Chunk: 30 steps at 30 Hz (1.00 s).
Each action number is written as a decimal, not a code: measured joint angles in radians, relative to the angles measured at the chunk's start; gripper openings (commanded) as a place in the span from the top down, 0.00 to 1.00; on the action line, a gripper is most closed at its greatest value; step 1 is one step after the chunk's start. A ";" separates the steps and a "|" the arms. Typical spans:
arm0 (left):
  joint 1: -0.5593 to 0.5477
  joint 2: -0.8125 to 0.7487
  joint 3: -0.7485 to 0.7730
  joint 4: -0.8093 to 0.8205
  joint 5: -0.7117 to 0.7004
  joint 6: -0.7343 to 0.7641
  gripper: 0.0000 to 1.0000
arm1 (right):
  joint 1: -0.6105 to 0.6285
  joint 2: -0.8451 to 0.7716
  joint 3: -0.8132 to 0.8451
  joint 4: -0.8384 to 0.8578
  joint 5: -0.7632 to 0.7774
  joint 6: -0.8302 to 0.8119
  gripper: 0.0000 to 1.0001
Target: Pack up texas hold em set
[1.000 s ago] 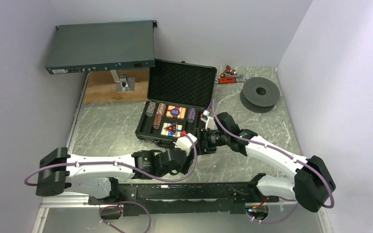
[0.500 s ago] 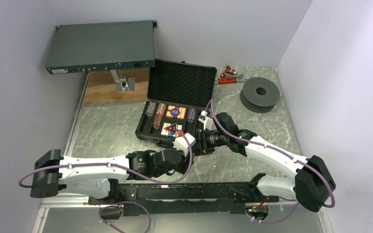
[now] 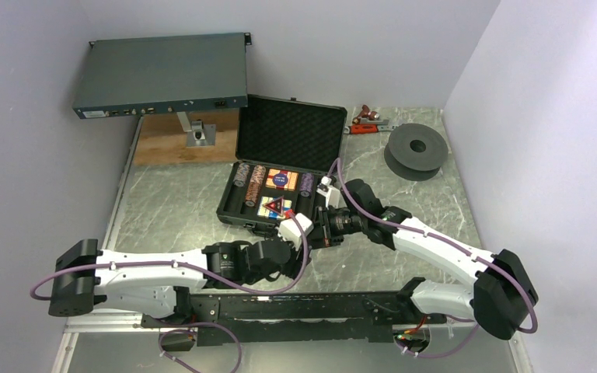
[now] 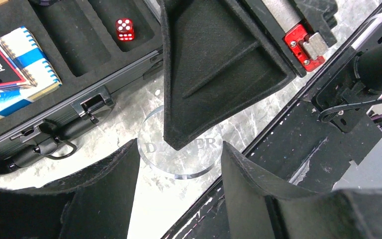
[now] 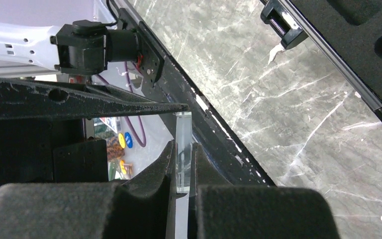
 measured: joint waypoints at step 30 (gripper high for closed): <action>0.316 -0.235 0.203 -0.489 -0.088 0.234 0.00 | -0.053 0.180 0.287 -0.194 0.487 0.050 1.00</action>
